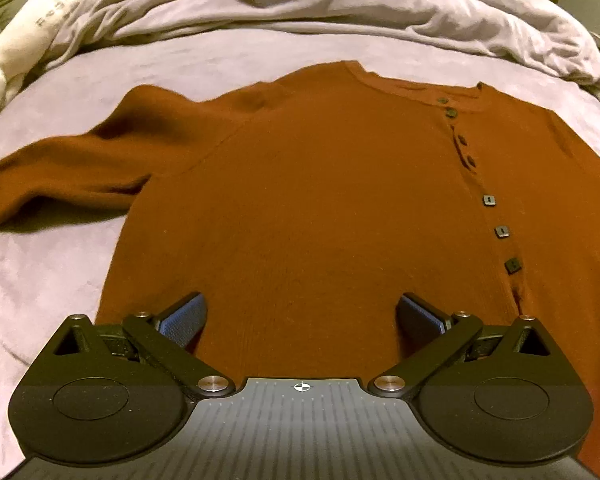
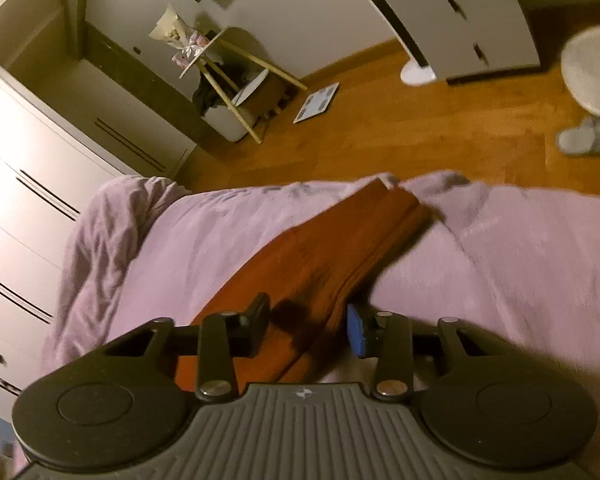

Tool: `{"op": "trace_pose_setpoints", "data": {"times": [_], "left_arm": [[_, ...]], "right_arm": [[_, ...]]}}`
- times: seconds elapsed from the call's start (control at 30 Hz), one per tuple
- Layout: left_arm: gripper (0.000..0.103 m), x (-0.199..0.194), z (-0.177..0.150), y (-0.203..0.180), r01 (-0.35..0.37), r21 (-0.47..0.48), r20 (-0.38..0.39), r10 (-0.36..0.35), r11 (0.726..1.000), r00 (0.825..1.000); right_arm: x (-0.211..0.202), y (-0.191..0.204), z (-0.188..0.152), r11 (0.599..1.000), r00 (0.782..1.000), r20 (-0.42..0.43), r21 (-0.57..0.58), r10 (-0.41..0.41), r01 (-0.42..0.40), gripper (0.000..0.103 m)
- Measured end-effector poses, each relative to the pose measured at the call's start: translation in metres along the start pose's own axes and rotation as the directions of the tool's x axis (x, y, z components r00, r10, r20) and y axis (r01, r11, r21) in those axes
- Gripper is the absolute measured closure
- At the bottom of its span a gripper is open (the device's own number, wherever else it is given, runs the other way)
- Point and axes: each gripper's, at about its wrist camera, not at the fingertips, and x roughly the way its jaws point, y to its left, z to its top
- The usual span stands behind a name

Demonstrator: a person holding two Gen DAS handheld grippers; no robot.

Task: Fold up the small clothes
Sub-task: 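Grasp a cardigan sleeve with the right tool and lift it across the body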

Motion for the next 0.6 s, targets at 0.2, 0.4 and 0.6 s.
{"op": "trace_pose_setpoints", "data": {"times": [0.2, 0.4, 0.6], "left_arm": [[0.0, 0.004, 0.004, 0.008, 0.052, 0.013, -0.027, -0.051, 0.999, 0.998], [0.0, 0.002, 0.009, 0.01, 0.065, 0.02, -0.036, -0.064, 0.998, 0.997], [0.0, -0.029, 0.03, -0.001, 0.242, 0.009, 0.065, -0.242, 0.97, 0.968]], "right_arm": [[-0.01, 0.016, 0.016, 0.998, 0.998, 0.045, -0.051, -0.043, 0.046, 0.096], [-0.075, 0.132, -0.028, 0.849, 0.977, 0.154, -0.526, 0.15, -0.048, 0.096], [-0.132, 0.234, -0.159, 0.429, 0.898, -0.196, -0.825, 0.393, -0.368, 0.083]]}}
